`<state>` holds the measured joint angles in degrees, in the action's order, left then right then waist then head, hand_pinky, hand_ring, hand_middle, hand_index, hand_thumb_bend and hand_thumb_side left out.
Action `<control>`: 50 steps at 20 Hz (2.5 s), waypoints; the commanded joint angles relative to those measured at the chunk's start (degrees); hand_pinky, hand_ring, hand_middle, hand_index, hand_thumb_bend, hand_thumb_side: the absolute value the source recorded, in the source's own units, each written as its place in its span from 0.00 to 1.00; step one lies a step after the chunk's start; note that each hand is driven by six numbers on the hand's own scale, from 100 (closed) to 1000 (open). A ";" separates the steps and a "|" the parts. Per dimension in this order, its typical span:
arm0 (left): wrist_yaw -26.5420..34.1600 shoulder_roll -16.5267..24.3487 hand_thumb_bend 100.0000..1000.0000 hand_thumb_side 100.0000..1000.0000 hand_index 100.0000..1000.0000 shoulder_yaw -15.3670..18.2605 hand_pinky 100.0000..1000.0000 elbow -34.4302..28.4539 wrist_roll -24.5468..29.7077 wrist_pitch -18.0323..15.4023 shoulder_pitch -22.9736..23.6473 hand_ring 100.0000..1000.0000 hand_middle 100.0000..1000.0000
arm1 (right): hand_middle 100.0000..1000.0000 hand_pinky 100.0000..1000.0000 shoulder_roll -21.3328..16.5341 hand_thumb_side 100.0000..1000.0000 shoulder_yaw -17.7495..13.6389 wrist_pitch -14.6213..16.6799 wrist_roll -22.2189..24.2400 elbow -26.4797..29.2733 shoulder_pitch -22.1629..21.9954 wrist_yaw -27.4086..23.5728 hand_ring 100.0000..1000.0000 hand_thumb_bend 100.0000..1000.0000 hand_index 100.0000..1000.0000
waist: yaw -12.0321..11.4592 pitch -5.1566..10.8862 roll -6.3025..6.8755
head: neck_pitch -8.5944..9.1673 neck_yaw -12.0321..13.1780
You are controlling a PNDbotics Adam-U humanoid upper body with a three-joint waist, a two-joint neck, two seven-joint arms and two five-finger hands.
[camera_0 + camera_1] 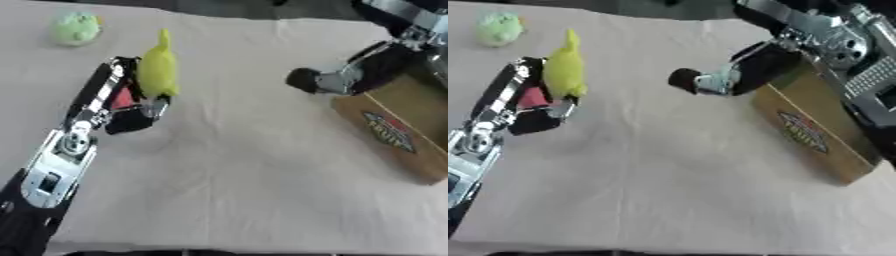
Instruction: Pick up the objects with one hand, pass them to the other hand, and then place them into the box on the other side of the table.
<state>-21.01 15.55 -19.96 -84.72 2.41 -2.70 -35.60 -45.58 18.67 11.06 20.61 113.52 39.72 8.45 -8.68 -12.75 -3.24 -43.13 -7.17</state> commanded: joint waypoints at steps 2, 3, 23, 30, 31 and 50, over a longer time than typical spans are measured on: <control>0.36 -0.86 0.00 0.17 0.42 0.10 0.30 -0.87 -0.60 -0.69 -0.26 0.32 0.31 | 0.76 0.92 -0.54 0.35 0.72 -1.19 1.32 1.08 2.14 1.81 0.78 0.43 0.84 | -0.04 0.94 0.06 | 0.46 0.22; 0.26 -1.09 0.00 0.17 0.42 0.02 0.30 -0.93 -0.64 -0.76 -0.18 0.32 0.31 | 0.76 0.92 -0.21 0.34 1.02 -1.91 1.44 1.08 2.55 2.34 0.78 0.43 0.84 | -0.04 0.95 0.05 | 0.44 0.27; -11.81 -6.26 0.00 0.10 0.42 -0.03 0.29 -0.14 -7.08 -1.98 1.74 0.32 0.31 | 0.75 0.91 7.64 0.52 5.36 -21.93 3.31 1.08 5.19 12.96 0.74 0.30 0.83 | 0.87 1.18 -0.72 | 0.08 1.30; -15.57 -7.93 0.00 0.08 0.42 1.01 0.29 -0.02 -10.57 -1.58 1.47 0.32 0.31 | 0.74 0.90 9.62 0.57 5.92 -25.66 4.77 1.08 5.51 14.31 0.73 0.27 0.83 | 1.20 1.32 -0.65 | -0.23 1.24; -16.21 -8.10 0.00 0.08 0.42 1.13 0.29 -0.10 -11.11 -1.50 1.53 0.32 0.31 | 0.74 0.90 9.98 0.59 5.98 -26.47 4.89 1.08 5.55 14.81 0.73 0.26 0.83 | 1.31 1.34 -0.69 | -0.31 1.22; -26.42 -11.06 0.00 0.03 0.43 1.51 0.30 1.08 -17.72 -2.51 2.15 0.33 0.31 | 0.74 0.90 17.93 0.76 8.22 -36.10 6.98 -3.32 6.71 20.75 0.73 0.20 0.84 | 2.47 1.56 -1.50 | -0.85 1.46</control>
<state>-46.65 4.92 -18.58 -83.16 -14.80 -5.08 -32.80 -27.59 27.07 -24.57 27.74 110.47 45.28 28.63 -6.33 -12.46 -4.95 -43.71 -5.88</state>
